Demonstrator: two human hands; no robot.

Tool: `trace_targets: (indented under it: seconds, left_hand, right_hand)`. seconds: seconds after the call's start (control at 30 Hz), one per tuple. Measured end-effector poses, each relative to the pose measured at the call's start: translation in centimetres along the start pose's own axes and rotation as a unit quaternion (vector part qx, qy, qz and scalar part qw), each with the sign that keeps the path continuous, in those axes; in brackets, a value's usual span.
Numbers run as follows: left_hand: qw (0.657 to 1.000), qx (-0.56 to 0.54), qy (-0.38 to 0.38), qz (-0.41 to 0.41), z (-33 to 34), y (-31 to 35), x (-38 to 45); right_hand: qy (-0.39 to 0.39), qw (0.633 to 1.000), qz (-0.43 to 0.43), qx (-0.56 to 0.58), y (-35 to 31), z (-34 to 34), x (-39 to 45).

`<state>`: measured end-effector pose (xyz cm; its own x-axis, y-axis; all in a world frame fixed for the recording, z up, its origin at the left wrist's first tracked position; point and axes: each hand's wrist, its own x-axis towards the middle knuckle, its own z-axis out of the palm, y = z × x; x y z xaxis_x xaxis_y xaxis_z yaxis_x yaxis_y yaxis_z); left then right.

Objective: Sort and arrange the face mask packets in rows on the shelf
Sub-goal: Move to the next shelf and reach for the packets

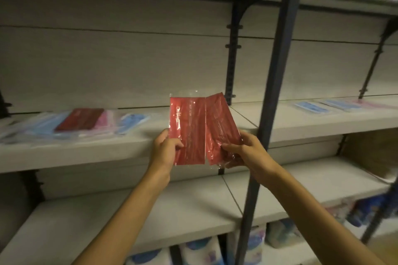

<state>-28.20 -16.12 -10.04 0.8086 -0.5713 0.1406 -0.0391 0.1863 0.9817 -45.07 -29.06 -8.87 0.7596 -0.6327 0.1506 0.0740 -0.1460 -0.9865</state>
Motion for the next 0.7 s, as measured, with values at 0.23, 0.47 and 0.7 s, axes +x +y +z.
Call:
trace_targets:
  seconds: [0.23,0.47,0.7]
  left_hand:
    - [0.996,0.012,-0.084,-0.003,14.1,-2.1,-4.5]
    - [0.986,0.078,-0.149,-0.013,25.6,-3.1,-5.7]
    - [0.987,0.102,-0.124,0.008,32.4,-3.3,-2.2]
  right_hand:
    - [0.044,0.999,-0.002,0.011,1.9,-13.1,-5.5]
    - [0.110,0.994,0.016,-0.004,2.2,-23.2,-5.9]
    - [0.144,0.989,0.026,-0.002,2.4,-30.3,-2.1]
